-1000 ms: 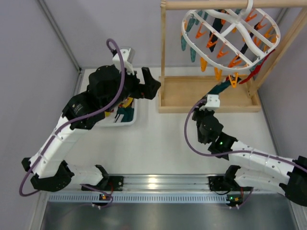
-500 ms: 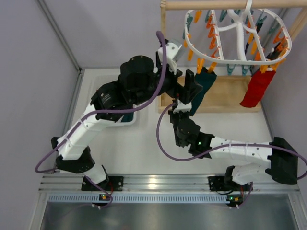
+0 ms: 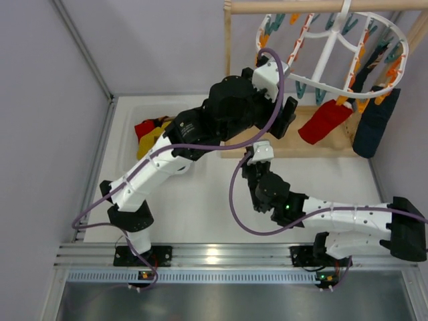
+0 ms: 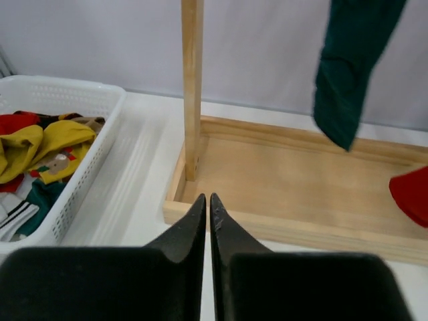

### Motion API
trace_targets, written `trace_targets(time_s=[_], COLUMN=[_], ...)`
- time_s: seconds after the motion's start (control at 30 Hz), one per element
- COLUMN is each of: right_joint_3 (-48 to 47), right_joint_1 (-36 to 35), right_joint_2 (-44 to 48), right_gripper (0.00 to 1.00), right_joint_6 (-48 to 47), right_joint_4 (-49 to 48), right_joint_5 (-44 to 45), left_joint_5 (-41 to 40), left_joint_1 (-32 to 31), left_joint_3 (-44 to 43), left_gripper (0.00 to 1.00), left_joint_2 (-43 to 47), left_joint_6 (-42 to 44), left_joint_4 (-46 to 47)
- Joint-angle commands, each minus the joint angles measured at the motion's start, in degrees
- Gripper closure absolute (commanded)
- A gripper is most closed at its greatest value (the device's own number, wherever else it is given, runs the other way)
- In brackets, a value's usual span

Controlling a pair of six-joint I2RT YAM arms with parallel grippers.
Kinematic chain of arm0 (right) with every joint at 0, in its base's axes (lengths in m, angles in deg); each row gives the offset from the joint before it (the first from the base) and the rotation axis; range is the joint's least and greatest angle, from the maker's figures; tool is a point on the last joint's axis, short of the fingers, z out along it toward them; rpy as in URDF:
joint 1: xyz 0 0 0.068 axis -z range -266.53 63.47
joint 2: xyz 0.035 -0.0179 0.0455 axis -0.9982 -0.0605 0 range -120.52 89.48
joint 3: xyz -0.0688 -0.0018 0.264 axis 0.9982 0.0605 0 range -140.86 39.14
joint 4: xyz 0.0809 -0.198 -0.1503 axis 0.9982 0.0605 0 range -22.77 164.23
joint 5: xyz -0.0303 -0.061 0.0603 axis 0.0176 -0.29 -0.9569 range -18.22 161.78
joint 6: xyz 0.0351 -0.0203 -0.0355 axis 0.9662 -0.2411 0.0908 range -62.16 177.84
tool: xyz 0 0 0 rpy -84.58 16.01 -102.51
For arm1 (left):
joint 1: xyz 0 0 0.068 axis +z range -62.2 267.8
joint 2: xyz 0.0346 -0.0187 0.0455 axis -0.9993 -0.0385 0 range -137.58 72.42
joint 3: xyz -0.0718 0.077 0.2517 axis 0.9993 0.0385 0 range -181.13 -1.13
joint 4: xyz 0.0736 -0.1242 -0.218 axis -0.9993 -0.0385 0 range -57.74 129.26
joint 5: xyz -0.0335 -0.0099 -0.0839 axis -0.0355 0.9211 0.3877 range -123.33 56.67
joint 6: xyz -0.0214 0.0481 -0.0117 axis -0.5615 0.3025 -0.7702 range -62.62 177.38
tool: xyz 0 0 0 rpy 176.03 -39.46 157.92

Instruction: Remove the socks clipped to the hanger

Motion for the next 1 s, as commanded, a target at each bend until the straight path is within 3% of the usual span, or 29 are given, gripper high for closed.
trace_targets(time_s=[0.0,0.03,0.13,0.17,0.23,0.27,0.4,0.43,0.57,0.67,0.77,0.8,0.97], right_joint_3=[3.3,4.2,5.1,5.2,5.9,6.1,7.1,7.3,7.1,5.7,5.6,5.7,6.0], right_joint_1=[-1.1,-0.7,3.0,4.4,8.4,10.2,20.7,21.7,28.1,35.5,42.6,46.6,55.0], right_joint_2=[5.2,6.5,12.1,13.3,17.7,19.2,29.1,30.4,32.9,31.5,28.6,27.8,23.5], right_gripper=[0.92,0.72,0.54,0.52,0.38,0.37,0.17,0.05,0.01,0.01,0.01,0.01,0.01], right_joint_6=[-0.1,0.1,5.0,6.0,8.2,9.9,13.0,12.9,12.6,12.7,11.3,10.9,9.5], right_joint_4=[-2.9,-2.2,10.0,13.1,20.6,23.2,35.2,36.6,40.2,41.0,39.0,38.4,33.2], right_joint_5=[-0.7,-3.5,-13.1,-14.6,-19.4,-20.8,-28.2,-28.4,-24.8,-29.3,-40.6,-48.0,-55.7], left_joint_5=[-5.6,-9.3,-14.9,-17.3,-18.3,-18.5,-18.9,-18.5,-17.7,-16.8,-16.1,-16.0,-15.6], left_joint_1=[0.0,0.0,0.1,0.1,0.4,0.4,0.4,0.4,0.4,0.4,0.4,0.4,0.4], left_joint_3=[-1.9,-1.7,0.3,1.8,3.4,5.3,11.1,13.5,18.2,21.1,24.1,25.0,30.2], left_gripper=[0.01,0.01,0.01,0.01,0.01,0.01,0.01,0.01,0.01,0.01,0.01,0.01,0.01], left_joint_2=[0.9,1.4,3.5,4.2,6.2,7.0,12.1,12.9,16.4,18.1,20.2,20.8,25.0], left_joint_6=[1.0,0.4,-1.0,-1.3,-2.1,-2.3,-3.3,-3.5,-4.6,-5.5,-6.2,-6.6,-6.8], left_joint_4=[4.5,4.4,4.3,4.4,4.4,4.4,4.4,4.3,4.4,4.4,4.4,4.4,4.4])
